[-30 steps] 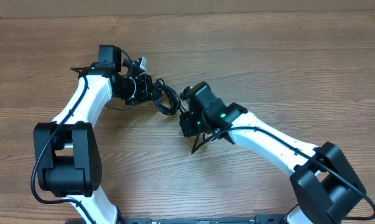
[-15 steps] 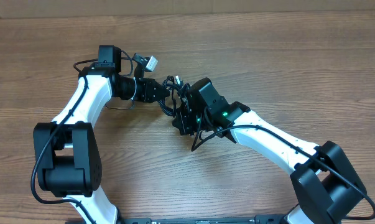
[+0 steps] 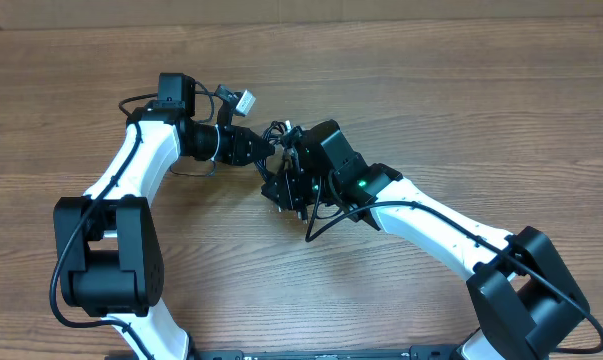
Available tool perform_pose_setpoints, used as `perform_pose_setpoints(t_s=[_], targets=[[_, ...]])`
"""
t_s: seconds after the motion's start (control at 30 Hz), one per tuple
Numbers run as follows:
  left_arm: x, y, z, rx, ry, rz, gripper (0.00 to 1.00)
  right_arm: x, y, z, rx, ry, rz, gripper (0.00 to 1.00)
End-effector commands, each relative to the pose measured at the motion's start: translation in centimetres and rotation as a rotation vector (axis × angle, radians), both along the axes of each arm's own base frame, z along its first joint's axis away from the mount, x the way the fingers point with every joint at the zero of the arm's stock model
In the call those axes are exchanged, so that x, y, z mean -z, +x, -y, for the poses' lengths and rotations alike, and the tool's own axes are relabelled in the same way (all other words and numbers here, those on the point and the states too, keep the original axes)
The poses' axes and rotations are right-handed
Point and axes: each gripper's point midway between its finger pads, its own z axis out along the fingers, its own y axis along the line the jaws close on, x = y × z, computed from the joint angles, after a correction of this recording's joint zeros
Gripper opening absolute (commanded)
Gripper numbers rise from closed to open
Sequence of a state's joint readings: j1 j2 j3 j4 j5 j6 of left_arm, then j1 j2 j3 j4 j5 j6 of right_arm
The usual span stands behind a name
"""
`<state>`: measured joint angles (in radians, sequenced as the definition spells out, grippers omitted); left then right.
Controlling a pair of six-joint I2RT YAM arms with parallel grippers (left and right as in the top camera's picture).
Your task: Untangle cables
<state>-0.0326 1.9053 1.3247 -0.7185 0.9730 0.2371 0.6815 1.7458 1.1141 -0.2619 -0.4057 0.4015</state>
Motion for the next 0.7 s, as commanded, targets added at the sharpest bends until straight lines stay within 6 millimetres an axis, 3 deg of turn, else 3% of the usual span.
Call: perform_pose_setpoints(t_s=[0.0, 0.27, 0.37, 0.5, 0.67], targets=[[-1.3, -0.1, 0.7, 0.031, -0.043, 0.035, 0.04, -1.3, -0.5, 0.0, -0.036, 0.055, -0.026, 0.46], [-1.2, 0.0, 0.7, 0.03, -0.038, 0.035, 0.04, 0.6, -2.2, 2.2, 0.006, -0.004, -0.203, 0.47], [-1.2, 0.0, 0.7, 0.03, -0.038, 0.035, 0.04, 1.2, -3.3, 2.1, -0.004, -0.039, -0.225, 0.47], [-1.2, 0.0, 0.7, 0.029, -0.038, 0.034, 0.04, 1.6, -3.1, 1.7, 0.013, -0.085, -0.164, 0.47], [-1.2, 0.0, 0.7, 0.022, -0.04, 0.022, 0.04, 2.3, -3.1, 1.8, 0.039, -0.153, -0.115, 0.34]])
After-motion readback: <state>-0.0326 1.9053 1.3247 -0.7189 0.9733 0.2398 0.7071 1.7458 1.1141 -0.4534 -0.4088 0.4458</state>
